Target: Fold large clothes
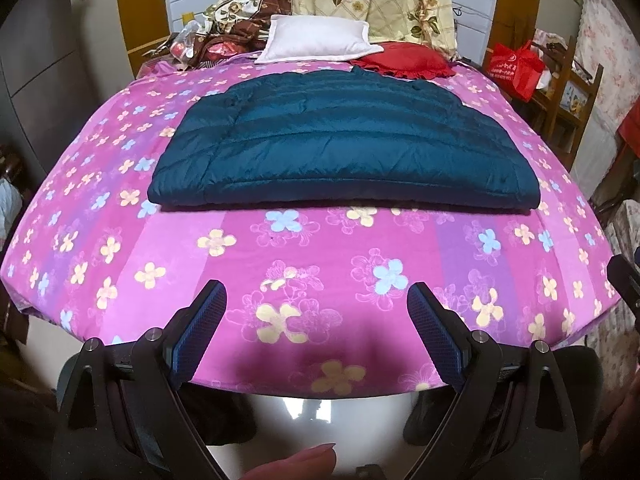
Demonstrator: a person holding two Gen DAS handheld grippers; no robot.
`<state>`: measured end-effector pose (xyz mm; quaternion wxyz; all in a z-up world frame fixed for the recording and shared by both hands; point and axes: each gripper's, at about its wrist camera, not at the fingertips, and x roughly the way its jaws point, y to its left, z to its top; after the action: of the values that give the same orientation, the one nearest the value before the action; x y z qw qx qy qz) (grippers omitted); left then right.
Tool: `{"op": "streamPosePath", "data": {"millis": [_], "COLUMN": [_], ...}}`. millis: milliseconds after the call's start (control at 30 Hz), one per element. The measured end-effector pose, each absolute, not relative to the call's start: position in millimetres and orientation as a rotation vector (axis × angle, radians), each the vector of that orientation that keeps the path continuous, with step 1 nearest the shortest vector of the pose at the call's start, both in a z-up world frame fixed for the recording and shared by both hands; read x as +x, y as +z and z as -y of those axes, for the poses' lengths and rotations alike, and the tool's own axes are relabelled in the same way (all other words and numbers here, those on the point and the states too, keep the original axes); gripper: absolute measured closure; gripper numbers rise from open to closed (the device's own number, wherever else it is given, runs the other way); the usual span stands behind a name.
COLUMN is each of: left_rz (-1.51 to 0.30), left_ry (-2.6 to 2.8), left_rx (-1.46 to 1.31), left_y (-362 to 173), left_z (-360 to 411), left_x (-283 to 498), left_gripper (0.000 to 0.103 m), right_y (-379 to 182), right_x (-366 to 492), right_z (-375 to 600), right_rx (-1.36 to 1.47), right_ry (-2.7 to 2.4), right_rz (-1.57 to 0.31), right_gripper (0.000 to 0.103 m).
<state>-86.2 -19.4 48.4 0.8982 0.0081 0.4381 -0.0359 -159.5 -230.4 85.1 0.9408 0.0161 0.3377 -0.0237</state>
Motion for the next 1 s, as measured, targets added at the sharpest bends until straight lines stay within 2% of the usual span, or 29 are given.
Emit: {"op": "streamPosePath", "data": {"millis": [900,1000], "left_rz": [-0.919,-0.878], "left_ry": [-0.083,-0.1], "left_rx": [-0.006,0.007], "left_y": [41.6,45.0], "left_z": [19.4,23.1], "left_x": [-81.2,-86.1], "left_gripper": [0.011,0.011], "right_y": [80.1,79.9], "right_x": [-158.3,-158.8], "right_z": [224.6,223.9], "right_rx": [0.03,0.031], "right_ry": [-0.043,-0.042], "right_rz": [-0.71,-0.708], "right_gripper": [0.001,0.001]}}
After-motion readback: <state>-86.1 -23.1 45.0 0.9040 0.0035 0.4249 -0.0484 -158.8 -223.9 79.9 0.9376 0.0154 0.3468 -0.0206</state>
